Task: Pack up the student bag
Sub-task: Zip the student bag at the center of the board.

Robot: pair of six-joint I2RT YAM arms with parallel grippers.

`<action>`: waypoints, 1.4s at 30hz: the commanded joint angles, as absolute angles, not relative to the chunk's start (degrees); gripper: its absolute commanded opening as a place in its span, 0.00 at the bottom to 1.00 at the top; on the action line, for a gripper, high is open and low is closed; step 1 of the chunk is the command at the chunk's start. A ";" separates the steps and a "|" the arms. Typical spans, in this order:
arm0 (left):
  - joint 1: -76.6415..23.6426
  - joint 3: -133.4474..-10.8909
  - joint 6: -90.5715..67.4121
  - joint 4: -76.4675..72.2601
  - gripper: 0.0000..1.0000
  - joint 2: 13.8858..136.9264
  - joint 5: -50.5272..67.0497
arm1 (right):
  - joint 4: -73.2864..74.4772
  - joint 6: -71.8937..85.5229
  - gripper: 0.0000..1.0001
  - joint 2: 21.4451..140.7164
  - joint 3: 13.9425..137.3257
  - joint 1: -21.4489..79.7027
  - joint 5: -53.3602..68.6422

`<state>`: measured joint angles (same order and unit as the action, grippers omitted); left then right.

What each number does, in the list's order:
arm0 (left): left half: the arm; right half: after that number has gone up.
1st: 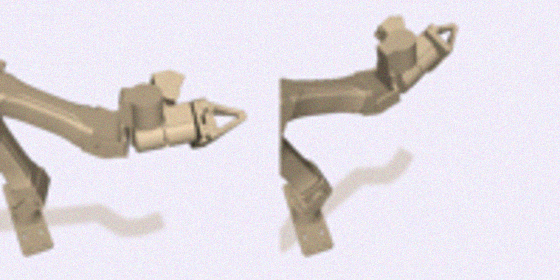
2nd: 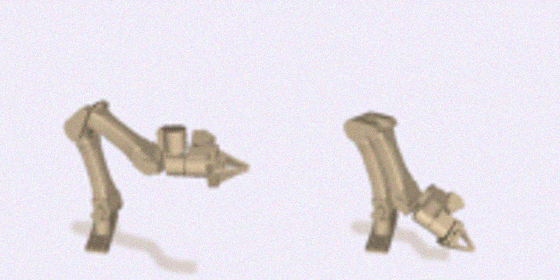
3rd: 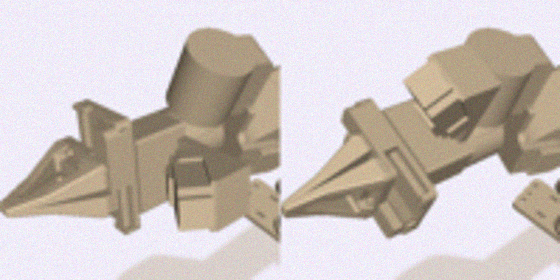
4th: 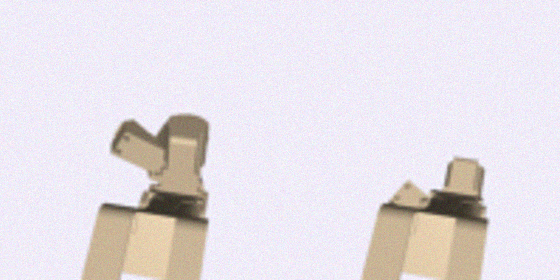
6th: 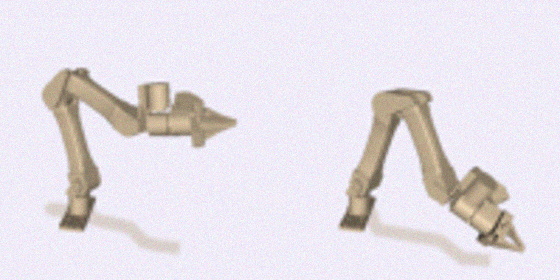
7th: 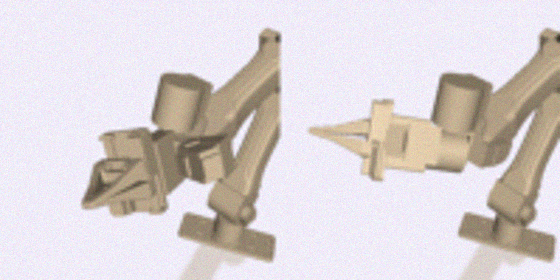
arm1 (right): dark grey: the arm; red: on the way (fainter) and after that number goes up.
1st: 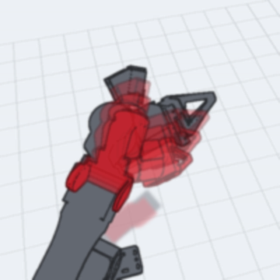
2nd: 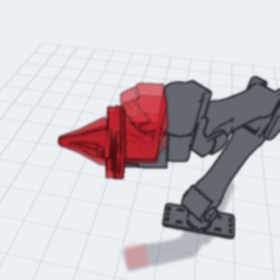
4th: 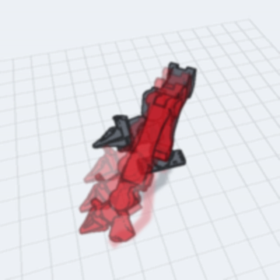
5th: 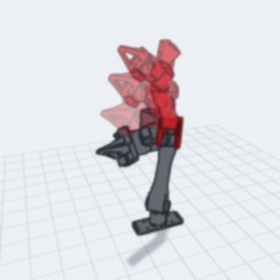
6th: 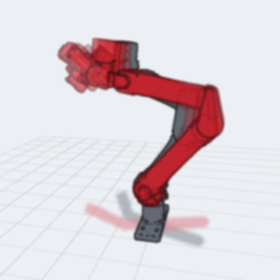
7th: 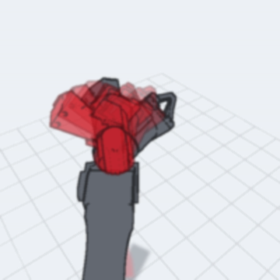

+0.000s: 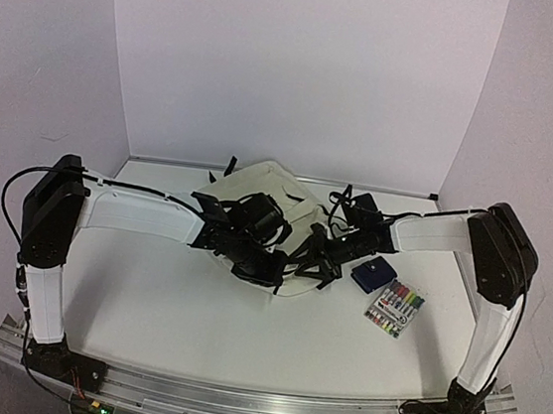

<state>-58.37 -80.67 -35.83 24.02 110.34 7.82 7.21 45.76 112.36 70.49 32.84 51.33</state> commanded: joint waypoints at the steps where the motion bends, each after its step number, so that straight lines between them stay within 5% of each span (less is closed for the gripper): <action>1: -57.18 -81.18 -35.60 24.31 0.00 108.54 7.31 | 5.46 46.99 0.22 113.45 70.86 33.22 50.51; 3: -55.65 -80.14 -36.75 25.18 0.00 108.13 6.39 | 5.59 46.27 0.02 112.52 69.98 33.22 49.80; 4: -54.67 -79.44 -37.44 25.39 0.00 107.80 5.94 | 5.68 45.90 0.00 111.80 69.59 33.22 49.58; 22: -39.42 -80.14 -34.59 33.74 0.00 106.02 -0.49 | 13.74 30.95 0.00 104.39 63.87 33.08 44.22; 30: -44.54 -73.07 -24.84 24.03 0.00 99.90 13.56 | 14.32 30.15 0.00 104.20 64.23 32.77 43.74; 42: -54.11 -81.80 -23.07 24.57 0.00 108.74 16.36 | 13.84 31.99 0.00 105.18 65.68 33.49 49.28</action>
